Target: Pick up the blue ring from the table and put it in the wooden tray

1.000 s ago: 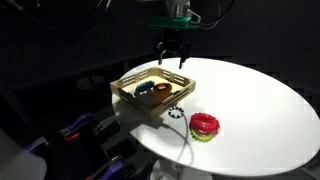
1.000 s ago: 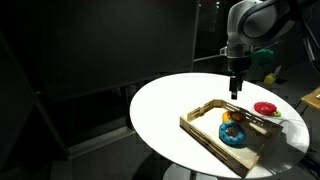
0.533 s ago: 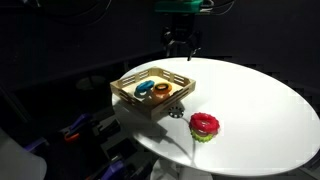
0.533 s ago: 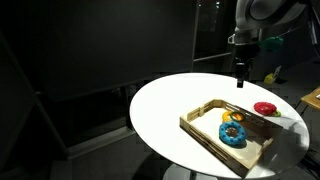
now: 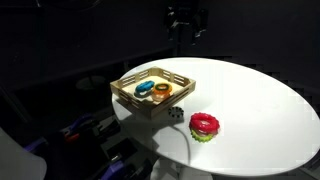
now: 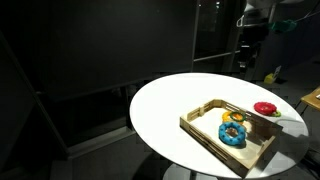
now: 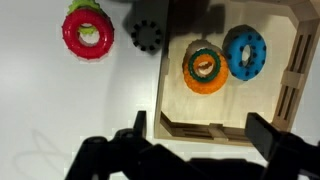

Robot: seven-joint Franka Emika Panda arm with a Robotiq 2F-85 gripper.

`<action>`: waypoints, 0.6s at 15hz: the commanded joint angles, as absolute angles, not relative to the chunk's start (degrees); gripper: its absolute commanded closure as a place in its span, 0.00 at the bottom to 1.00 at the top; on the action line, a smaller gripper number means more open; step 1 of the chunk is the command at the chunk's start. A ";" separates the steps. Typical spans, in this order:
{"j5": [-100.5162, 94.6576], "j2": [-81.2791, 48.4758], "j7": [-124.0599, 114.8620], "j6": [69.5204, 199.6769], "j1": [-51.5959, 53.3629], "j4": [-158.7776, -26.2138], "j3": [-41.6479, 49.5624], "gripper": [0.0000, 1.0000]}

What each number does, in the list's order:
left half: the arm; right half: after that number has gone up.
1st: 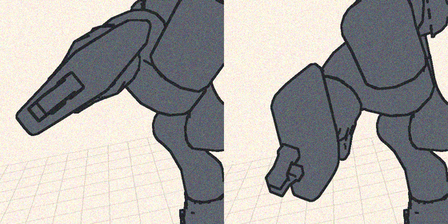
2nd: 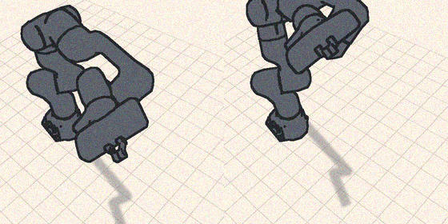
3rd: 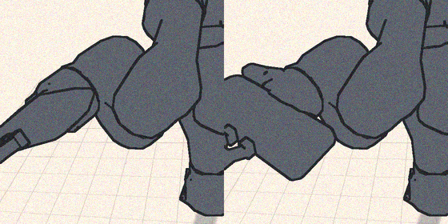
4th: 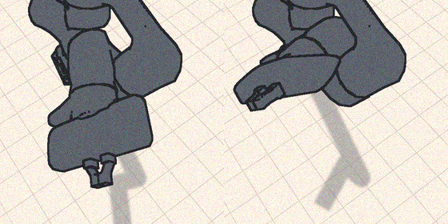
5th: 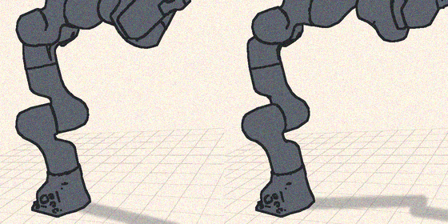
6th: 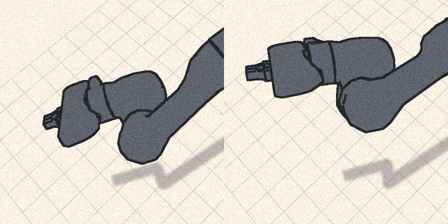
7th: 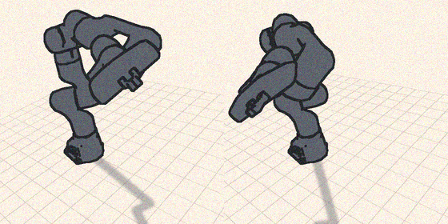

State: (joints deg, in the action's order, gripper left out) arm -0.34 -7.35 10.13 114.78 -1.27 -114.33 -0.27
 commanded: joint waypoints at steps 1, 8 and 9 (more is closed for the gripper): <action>-0.91 -3.86 6.61 114.50 -1.35 -114.42 0.53 0.00; -0.36 0.48 4.38 114.05 -1.45 -113.78 1.27 0.00; 0.04 1.00 4.67 113.75 -1.47 -113.63 1.33 0.00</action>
State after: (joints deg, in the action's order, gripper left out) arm -0.36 -1.06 5.53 114.79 -1.28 -114.07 1.11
